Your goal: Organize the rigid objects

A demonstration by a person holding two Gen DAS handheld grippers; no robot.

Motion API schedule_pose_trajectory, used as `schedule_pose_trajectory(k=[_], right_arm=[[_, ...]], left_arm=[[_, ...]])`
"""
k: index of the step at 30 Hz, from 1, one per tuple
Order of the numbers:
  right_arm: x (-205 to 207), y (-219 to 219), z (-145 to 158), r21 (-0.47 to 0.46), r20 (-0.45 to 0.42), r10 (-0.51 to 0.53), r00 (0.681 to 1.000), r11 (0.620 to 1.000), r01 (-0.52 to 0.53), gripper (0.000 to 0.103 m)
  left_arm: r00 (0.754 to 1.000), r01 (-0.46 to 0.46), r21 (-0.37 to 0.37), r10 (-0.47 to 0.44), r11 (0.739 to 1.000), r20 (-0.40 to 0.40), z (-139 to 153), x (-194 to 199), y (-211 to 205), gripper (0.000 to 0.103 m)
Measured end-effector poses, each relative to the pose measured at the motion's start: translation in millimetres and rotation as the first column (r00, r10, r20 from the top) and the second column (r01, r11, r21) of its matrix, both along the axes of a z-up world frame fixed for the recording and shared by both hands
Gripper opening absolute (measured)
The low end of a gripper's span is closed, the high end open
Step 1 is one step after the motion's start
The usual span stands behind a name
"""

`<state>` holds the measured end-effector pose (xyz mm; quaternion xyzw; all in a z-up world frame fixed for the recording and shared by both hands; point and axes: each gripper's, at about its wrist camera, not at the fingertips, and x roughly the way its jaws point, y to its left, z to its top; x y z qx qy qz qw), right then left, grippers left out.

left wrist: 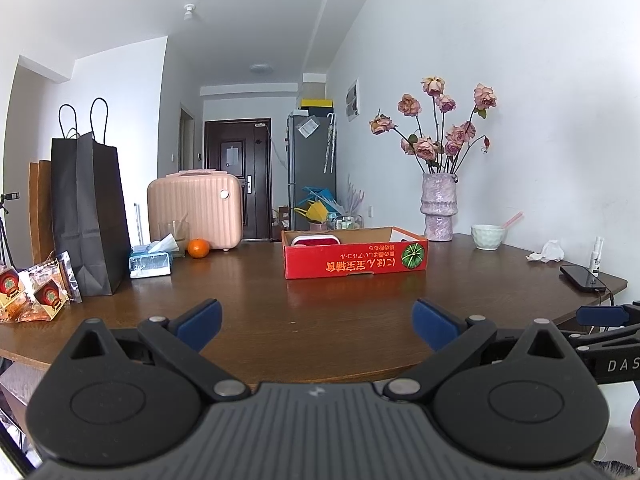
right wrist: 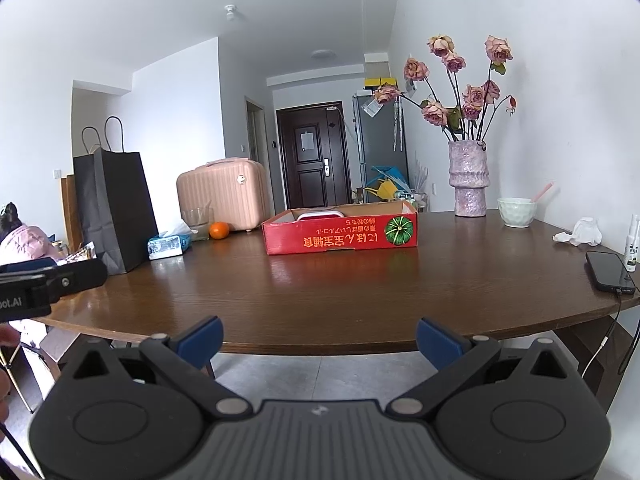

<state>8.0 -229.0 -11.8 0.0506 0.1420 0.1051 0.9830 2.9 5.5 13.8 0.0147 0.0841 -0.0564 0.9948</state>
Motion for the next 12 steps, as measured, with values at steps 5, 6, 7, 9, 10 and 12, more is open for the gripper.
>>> schedule_pose_trajectory(k=[5,6,7,9,10,12], right_arm=[[0.0,-0.1,0.0,0.0,-0.001,0.0,1.0,1.0,0.0,0.103],[0.0,-0.2,-0.1,0.0,0.0,-0.001,1.0,1.0,0.001,0.103],[0.1,-0.2,-0.1,0.001,0.001,-0.002,1.0,1.0,0.002,0.103],[0.2,-0.9,-0.8,0.004,0.0,-0.005,1.0,1.0,0.005,0.103],[0.1,-1.6,-1.0,0.005,0.0,-0.006,1.0,1.0,0.006,0.103],[-0.3,-1.8,-1.5,0.006,0.0,-0.009,1.0,1.0,0.009,0.103]], left_arm=[[1.0,-0.002,0.008,0.002,1.0,0.002,-0.6,0.5,-0.1,0.103],[1.0,-0.002,0.009,0.002,1.0,0.002,-0.8,0.6,0.1,0.103],[1.0,-0.001,0.008,0.001,1.0,0.002,-0.8,0.3,0.3,0.103],[1.0,0.004,0.007,-0.004,1.0,0.004,-1.0,0.0,0.6,0.103],[1.0,0.008,0.005,-0.008,1.0,0.005,-0.9,-0.5,0.9,0.103],[1.0,0.008,0.005,-0.008,1.0,0.008,-1.3,-1.3,1.1,0.103]])
